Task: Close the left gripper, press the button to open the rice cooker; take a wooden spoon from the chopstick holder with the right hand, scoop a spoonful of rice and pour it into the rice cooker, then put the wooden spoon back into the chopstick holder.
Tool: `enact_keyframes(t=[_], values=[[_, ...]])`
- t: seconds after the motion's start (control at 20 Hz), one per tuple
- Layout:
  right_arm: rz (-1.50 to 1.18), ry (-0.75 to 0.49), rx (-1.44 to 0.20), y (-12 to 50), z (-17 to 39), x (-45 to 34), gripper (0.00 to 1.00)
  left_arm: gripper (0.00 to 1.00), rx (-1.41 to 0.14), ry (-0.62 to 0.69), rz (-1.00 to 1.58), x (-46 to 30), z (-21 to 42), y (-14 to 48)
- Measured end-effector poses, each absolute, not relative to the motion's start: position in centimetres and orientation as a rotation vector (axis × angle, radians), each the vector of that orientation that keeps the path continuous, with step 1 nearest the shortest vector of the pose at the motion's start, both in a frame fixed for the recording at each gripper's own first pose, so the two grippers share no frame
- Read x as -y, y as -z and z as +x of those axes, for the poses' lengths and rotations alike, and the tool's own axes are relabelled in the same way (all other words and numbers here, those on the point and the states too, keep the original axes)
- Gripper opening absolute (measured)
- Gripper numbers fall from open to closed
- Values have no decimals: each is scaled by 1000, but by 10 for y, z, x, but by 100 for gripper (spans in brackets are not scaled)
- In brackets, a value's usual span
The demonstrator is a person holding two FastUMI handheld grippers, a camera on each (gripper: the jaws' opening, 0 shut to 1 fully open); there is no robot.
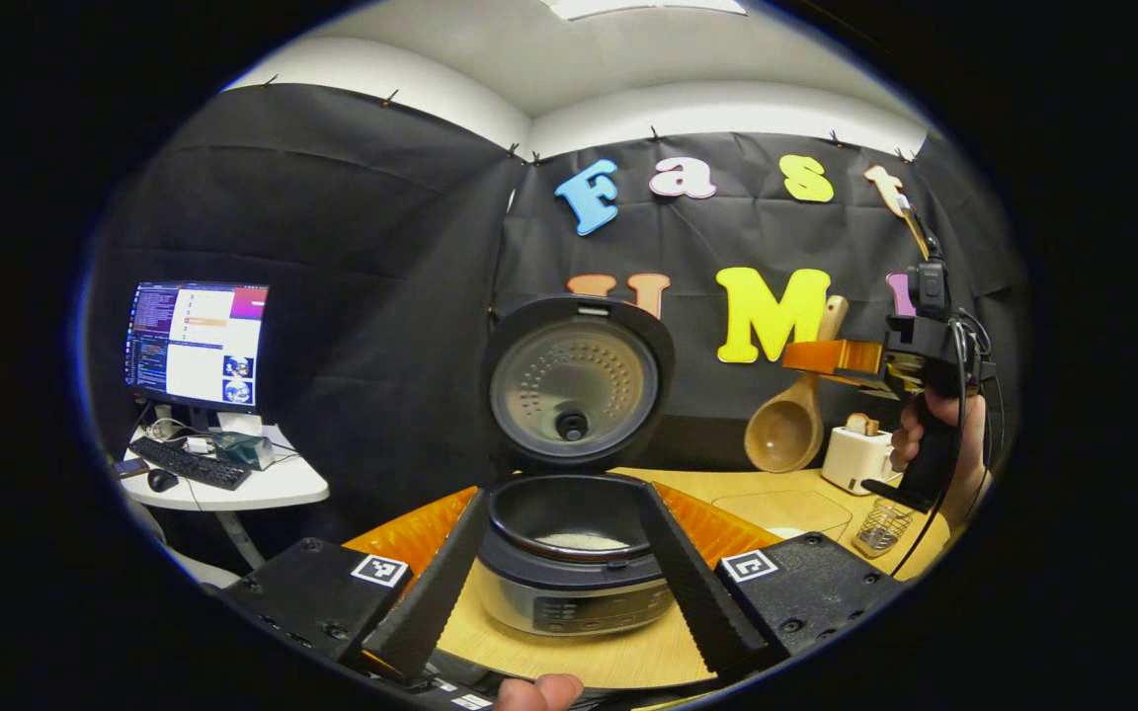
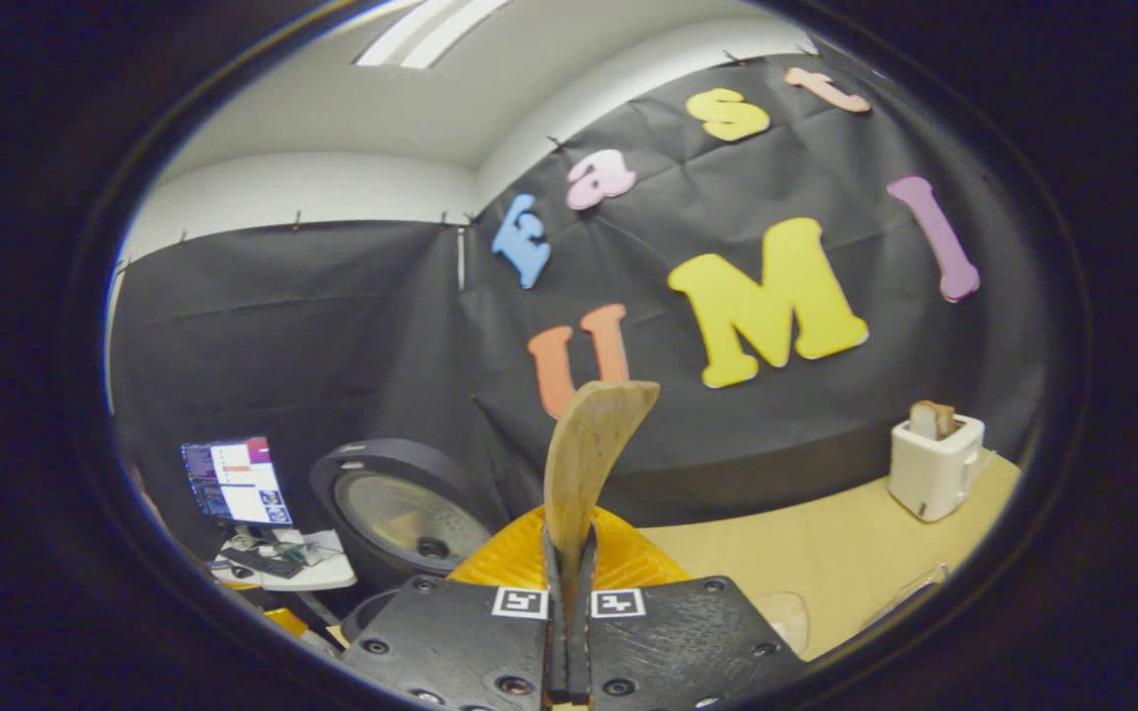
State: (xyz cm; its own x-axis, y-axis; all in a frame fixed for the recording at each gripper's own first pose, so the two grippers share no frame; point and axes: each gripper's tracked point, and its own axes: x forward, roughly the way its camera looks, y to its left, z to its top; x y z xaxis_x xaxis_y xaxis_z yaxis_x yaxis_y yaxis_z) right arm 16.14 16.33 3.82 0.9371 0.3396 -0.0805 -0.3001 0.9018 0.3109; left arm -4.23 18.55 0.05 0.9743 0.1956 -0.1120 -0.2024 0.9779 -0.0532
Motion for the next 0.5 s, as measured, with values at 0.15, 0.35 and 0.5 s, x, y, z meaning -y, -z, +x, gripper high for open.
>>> enact_keyframes(t=[0.15, 0.35, 0.5], values=[[301, -175, -130, -34, 163, -80, 1, 99, -104, -187, -45, -177, -39, 0], [294, -17, -123, -27, 155, 7, 1, 95, -110, -186, -36, -172, -35, 4], [283, 63, -113, -17, 148, 52, 1, 99, -105, -173, -44, -165, -33, 3]])
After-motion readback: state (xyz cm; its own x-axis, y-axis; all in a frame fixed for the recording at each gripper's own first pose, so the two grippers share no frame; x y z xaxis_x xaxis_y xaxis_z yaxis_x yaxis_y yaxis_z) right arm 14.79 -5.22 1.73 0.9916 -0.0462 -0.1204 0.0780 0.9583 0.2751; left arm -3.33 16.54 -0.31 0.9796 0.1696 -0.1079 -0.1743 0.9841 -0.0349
